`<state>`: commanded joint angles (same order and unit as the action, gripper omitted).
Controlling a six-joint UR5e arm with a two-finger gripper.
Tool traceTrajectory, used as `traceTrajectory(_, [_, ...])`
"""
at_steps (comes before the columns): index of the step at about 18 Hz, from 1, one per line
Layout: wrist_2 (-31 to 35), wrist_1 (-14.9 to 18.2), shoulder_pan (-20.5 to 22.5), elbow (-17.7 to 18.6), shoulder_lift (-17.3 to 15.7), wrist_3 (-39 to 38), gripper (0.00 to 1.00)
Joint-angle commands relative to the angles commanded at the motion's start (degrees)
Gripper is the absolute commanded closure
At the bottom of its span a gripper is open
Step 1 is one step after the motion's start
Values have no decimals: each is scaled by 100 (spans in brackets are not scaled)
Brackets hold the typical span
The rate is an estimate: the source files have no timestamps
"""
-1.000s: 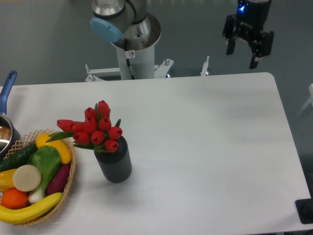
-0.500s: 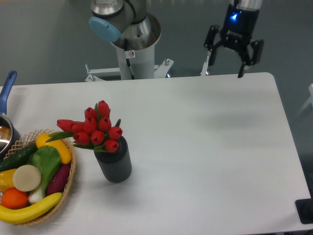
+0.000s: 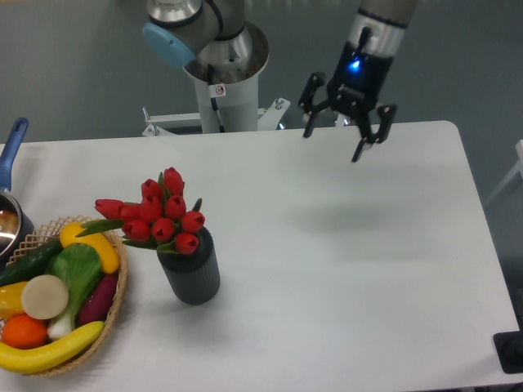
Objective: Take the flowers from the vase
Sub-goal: 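Move the open gripper toward the red tulips in the grey vase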
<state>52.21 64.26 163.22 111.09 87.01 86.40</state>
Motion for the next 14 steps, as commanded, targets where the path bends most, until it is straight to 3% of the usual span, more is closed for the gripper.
traceTrajectory(5, [-282, -993, -509, 238, 413, -9, 0])
traceTrajectory(7, [-360, -1021, -703, 220, 501, 0, 0])
traceTrajectory(14, [-1712, -1073, -923, 282, 817, 52, 0])
